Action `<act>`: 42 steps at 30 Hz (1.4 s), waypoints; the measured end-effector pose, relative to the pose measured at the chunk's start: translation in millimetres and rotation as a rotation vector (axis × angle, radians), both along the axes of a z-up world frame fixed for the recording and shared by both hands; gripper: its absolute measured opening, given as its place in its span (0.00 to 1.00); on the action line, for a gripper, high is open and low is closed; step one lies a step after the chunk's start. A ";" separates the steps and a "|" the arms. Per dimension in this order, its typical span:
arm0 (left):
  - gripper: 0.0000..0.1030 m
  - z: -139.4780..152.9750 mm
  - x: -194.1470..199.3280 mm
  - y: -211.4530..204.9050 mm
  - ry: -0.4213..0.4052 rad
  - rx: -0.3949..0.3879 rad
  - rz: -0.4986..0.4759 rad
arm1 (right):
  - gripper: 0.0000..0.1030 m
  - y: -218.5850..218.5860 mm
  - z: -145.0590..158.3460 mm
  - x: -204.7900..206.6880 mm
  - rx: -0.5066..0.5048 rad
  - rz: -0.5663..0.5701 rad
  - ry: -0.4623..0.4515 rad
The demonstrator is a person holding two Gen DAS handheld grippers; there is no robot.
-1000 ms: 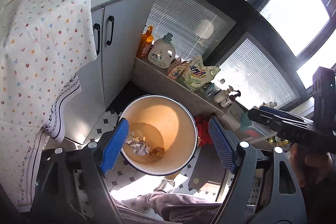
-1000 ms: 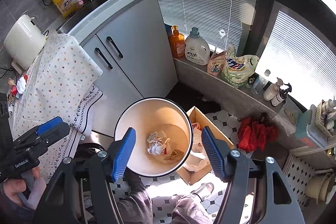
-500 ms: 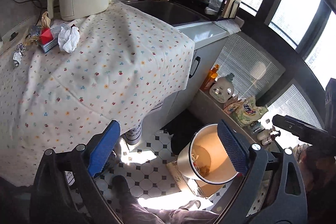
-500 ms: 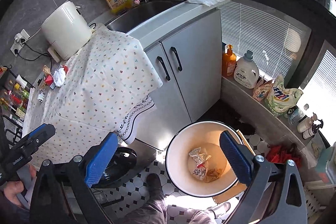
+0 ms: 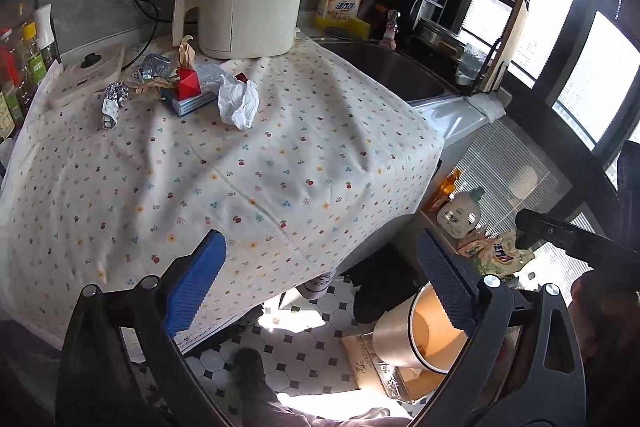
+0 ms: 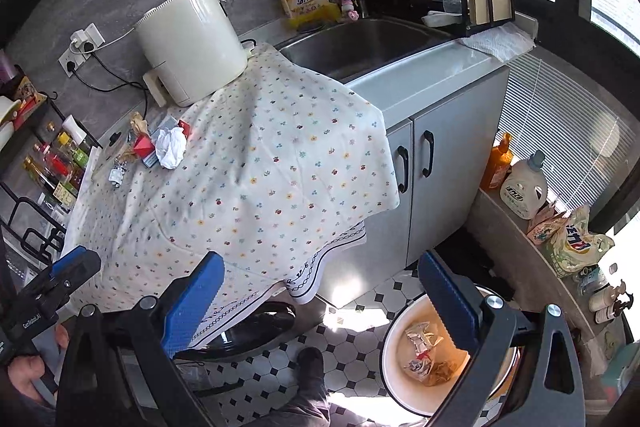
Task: Collect trash
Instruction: 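Bring both tools back over the counter, then close the left tool on the white pill blister while the right tool grasps the white tissue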
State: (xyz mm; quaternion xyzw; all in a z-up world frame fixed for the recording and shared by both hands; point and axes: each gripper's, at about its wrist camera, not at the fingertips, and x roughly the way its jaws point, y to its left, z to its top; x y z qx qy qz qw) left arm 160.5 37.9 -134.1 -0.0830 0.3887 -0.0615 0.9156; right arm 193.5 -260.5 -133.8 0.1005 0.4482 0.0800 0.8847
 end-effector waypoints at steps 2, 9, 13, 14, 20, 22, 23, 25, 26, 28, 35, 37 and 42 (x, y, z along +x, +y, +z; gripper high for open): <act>0.92 2.1 3.3 13.7 -0.013 0.003 0.022 | 0.92 14.0 3.4 7.8 0.000 0.012 -0.007; 0.92 4.0 17.6 67.7 -0.047 -0.005 0.088 | 0.92 68.3 15.1 36.7 0.002 0.089 -0.042; 0.92 5.2 30.5 98.6 -0.058 -0.003 0.106 | 0.92 97.0 19.2 54.0 0.000 0.104 -0.061; 0.92 5.3 33.9 106.7 -0.062 0.000 0.110 | 0.92 104.4 19.6 58.4 0.002 0.109 -0.066; 0.92 1.4 53.7 154.0 -0.071 0.004 0.128 | 0.92 151.7 15.8 85.3 0.000 0.123 -0.086; 0.92 -0.6 61.3 168.7 -0.067 0.004 0.127 | 0.92 164.9 13.1 92.5 0.008 0.116 -0.086; 0.92 -0.9 65.3 175.3 -0.067 0.007 0.129 | 0.92 170.7 12.1 95.8 0.013 0.112 -0.086; 0.92 -1.6 71.5 187.4 -0.067 0.005 0.126 | 0.92 182.5 10.0 101.9 0.018 0.106 -0.087; 0.92 -2.0 75.4 193.1 -0.066 0.002 0.125 | 0.92 187.8 8.9 104.8 0.016 0.104 -0.085; 0.92 -2.9 83.3 204.3 -0.066 0.000 0.127 | 0.92 197.2 6.7 109.6 0.009 0.100 -0.085; 0.90 -13.4 112.9 236.2 -0.058 -0.066 0.134 | 0.82 223.5 -2.0 126.6 -0.013 0.113 -0.079; 0.82 -17.3 122.9 239.3 -0.046 -0.061 0.122 | 0.80 227.9 -5.0 130.4 -0.005 0.115 -0.070; 0.70 -31.3 148.0 254.6 -0.011 -0.079 0.129 | 0.77 239.4 -8.3 138.1 -0.004 0.118 -0.055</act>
